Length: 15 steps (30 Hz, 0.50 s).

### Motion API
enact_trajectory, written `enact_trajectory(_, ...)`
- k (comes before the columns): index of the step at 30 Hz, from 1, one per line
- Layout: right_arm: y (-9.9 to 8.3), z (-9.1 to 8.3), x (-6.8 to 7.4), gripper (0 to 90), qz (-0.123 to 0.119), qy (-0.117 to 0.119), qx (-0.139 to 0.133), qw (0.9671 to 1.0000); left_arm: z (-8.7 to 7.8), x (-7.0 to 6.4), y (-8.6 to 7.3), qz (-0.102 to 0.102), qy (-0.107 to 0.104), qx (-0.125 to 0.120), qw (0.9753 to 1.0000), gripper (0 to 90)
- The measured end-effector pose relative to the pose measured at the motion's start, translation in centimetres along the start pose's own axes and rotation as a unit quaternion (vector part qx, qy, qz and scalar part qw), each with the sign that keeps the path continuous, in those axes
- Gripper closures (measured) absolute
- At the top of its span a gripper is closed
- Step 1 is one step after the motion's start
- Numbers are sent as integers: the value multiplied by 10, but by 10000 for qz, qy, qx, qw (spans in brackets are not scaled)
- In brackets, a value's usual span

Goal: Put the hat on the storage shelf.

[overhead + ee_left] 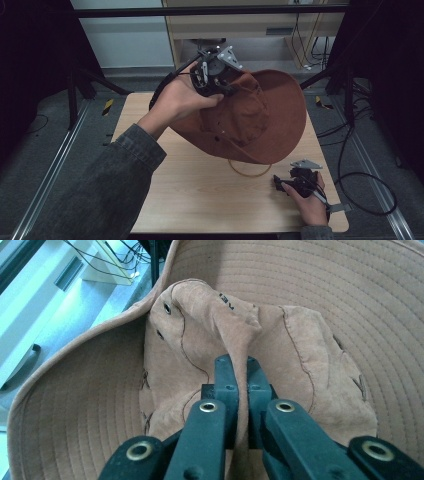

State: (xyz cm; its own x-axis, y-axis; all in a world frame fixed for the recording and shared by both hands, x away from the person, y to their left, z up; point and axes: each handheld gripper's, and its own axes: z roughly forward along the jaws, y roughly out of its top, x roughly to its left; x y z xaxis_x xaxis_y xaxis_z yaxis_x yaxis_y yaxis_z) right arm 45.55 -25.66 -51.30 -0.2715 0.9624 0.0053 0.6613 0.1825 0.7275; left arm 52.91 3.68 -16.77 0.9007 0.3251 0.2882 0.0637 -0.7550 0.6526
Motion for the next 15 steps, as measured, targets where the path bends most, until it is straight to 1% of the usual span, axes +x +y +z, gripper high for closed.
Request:
enact_trajectory(3,0,0,0,23,0,0,0,10000,7,-5,8,78,29,33,10000,886)
enact_trajectory(4,0,0,0,23,0,0,0,10000,7,-5,8,78,29,33,10000,886)
enact_trajectory(6,0,0,0,23,1,1,0,10000,11,-7,12,129,2,39,9999,885)
enact_trajectory(15,0,0,0,22,4,5,4,10000,34,-16,23,199,-98,45,9997,884)
